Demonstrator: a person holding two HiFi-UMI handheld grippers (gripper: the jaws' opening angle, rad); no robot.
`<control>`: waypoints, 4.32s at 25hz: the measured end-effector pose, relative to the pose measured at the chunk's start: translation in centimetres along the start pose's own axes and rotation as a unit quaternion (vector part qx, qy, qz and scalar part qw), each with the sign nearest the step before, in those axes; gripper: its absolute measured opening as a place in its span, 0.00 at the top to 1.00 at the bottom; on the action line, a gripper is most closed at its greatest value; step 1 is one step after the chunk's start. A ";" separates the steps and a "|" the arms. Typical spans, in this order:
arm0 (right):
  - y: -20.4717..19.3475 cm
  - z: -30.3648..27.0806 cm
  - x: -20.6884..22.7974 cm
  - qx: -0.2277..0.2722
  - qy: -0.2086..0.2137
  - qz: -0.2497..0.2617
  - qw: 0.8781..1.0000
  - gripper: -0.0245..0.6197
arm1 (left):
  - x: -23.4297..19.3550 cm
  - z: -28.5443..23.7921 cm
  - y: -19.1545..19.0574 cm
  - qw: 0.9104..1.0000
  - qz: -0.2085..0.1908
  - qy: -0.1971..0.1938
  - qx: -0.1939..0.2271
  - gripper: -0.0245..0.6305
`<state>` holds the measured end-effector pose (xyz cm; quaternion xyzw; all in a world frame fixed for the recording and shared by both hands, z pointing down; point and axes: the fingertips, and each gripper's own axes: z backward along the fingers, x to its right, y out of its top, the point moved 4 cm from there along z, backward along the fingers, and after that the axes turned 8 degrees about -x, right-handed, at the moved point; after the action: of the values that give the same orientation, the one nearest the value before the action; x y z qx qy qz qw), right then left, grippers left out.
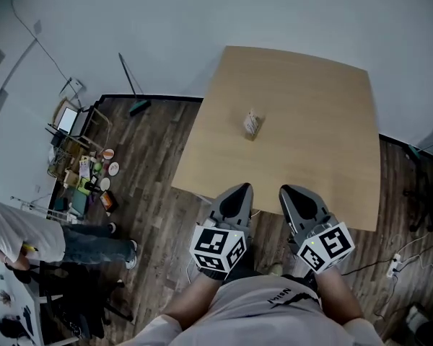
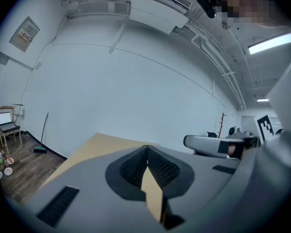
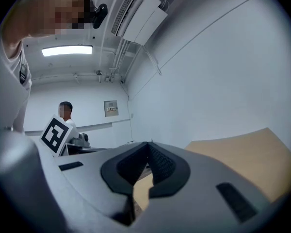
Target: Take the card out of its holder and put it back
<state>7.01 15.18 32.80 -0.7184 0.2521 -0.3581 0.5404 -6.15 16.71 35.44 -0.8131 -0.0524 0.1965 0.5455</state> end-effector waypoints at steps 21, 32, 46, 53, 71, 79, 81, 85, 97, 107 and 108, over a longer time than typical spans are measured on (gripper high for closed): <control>0.8 -14.6 6.7 -0.024 -0.059 -0.002 0.998 0.94 | -15.4 -15.6 0.4 0.998 0.000 -0.037 -0.058 0.94; -1.6 -20.0 15.5 -0.064 -0.022 -0.030 0.997 0.94 | -20.2 -28.0 -4.1 0.985 0.030 -0.021 -0.167 0.79; -5.1 -21.3 20.3 -0.091 -0.027 -0.086 0.992 0.94 | -23.0 -34.5 -8.3 0.958 0.009 0.012 -0.286 0.78; -5.7 -20.8 20.9 -0.096 -0.035 -0.093 0.990 0.94 | -23.4 -35.2 -9.4 0.955 -0.002 0.021 -0.297 0.79; -4.8 -20.3 20.4 -0.087 -0.041 -0.086 0.992 0.94 | -22.7 -35.1 -7.2 0.961 -0.021 0.030 -0.274 0.92; -3.0 -20.4 19.0 -0.072 -0.042 -0.069 0.994 0.94 | -22.3 -32.9 -4.0 0.969 -0.024 0.028 -0.245 0.92; -2.6 -20.3 18.7 -0.067 -0.043 -0.065 0.995 0.94 | -22.0 -32.1 -3.0 0.971 -0.023 0.027 -0.235 0.92; -1.4 -20.1 17.8 -0.060 -0.043 -0.053 0.996 0.94 | -21.2 -30.2 -0.7 0.976 -0.024 0.021 -0.217 0.92; 2.0 -18.4 14.6 -0.043 -0.059 -0.018 0.997 0.94 | -16.9 -22.6 6.5 0.986 -0.032 -0.022 -0.162 0.92; 5.1 -16.0 11.3 -0.006 -0.068 0.012 0.998 0.94 | -13.9 -15.7 10.1 0.993 -0.040 -0.043 -0.100 0.92; 5.3 -15.8 11.0 -0.003 -0.068 0.014 0.998 0.94 | -13.7 -15.2 10.4 0.993 -0.040 -0.045 -0.097 0.92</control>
<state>1.44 -4.02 32.94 -0.7395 0.2258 -0.2998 0.5588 -14.37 -4.70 34.61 -0.8498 -0.1279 0.2048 0.4685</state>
